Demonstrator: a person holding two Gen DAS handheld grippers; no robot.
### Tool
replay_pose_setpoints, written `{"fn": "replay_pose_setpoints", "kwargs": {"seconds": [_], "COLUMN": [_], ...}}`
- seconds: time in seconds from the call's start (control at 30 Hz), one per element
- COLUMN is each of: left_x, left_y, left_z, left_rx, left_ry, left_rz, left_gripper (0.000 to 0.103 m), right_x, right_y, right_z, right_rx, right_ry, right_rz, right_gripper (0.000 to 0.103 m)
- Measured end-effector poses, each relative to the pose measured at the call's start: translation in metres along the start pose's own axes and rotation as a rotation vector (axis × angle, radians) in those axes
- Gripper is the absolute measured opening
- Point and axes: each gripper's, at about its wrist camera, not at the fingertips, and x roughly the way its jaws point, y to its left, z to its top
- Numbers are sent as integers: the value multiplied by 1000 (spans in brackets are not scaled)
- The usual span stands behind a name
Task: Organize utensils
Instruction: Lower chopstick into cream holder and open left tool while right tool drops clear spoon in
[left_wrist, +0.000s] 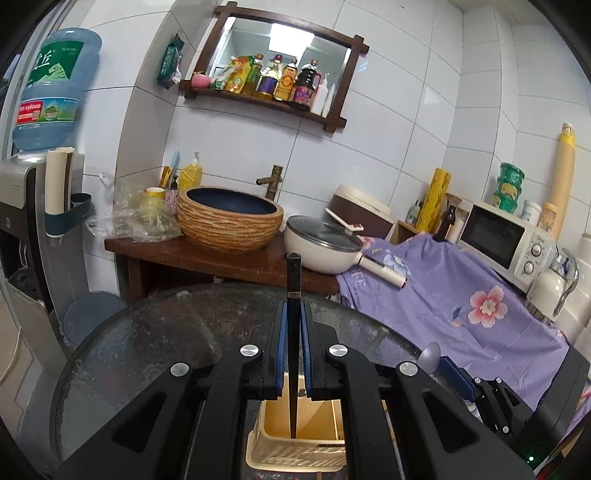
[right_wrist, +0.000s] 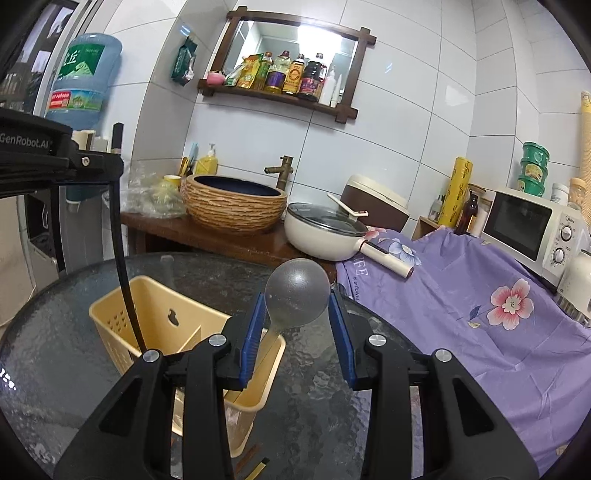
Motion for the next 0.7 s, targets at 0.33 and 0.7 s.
{"fn": "replay_pose_setpoints", "kwargs": {"seconds": [0.33, 0.7], "left_x": [13, 21], "left_y": [0, 1], "left_z": [-22, -33], "left_rx": [35, 48], "left_ry": [51, 89], "left_rz": [1, 0], "left_gripper": [7, 7], "right_x": [7, 7], "right_y": [7, 13], "right_z": [-17, -21], "right_rx": [-27, -56], "right_ry": [27, 29], "right_rz": [11, 19], "right_gripper": [36, 37]}}
